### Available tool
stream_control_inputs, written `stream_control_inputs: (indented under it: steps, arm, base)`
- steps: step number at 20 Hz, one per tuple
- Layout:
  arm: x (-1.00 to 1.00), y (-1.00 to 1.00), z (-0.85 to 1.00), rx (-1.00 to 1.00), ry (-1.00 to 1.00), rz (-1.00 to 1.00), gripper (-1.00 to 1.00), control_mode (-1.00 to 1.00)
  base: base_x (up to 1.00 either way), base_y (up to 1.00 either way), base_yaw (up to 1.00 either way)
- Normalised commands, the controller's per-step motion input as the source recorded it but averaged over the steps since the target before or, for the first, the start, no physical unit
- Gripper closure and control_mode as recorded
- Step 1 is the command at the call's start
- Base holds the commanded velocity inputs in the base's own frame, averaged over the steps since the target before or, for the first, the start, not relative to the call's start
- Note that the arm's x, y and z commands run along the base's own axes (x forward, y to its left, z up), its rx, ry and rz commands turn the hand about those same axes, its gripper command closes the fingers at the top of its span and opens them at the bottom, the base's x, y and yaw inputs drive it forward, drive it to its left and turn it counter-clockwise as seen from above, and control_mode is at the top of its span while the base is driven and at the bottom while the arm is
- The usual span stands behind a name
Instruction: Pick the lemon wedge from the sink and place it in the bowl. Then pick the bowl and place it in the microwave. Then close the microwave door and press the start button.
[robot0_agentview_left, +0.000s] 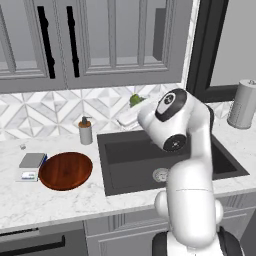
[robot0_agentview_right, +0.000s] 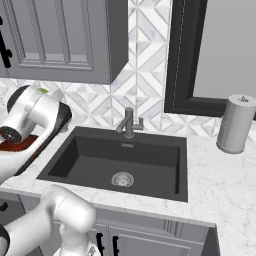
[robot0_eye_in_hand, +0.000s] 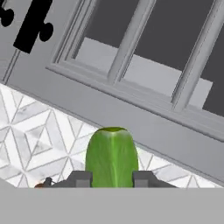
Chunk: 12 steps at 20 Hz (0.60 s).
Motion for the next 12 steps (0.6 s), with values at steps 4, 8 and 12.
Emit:
stream_control_inputs:
  steps: [4, 8, 12]
  arm:
    - [-0.41, 0.34, 0.85, -0.85, 0.05, -0.01, 1.0, -1.0]
    - [-0.33, 0.01, 0.64, -0.83, 0.35, -0.02, 1.0, -1.0]
    - [-0.2, -0.04, 0.44, -0.82, 0.55, -0.03, 1.0, -1.0]
  base:
    - [0.0, 0.0, 0.0]
    - [0.0, 0.0, 0.0]
    - [0.0, 0.0, 0.0]
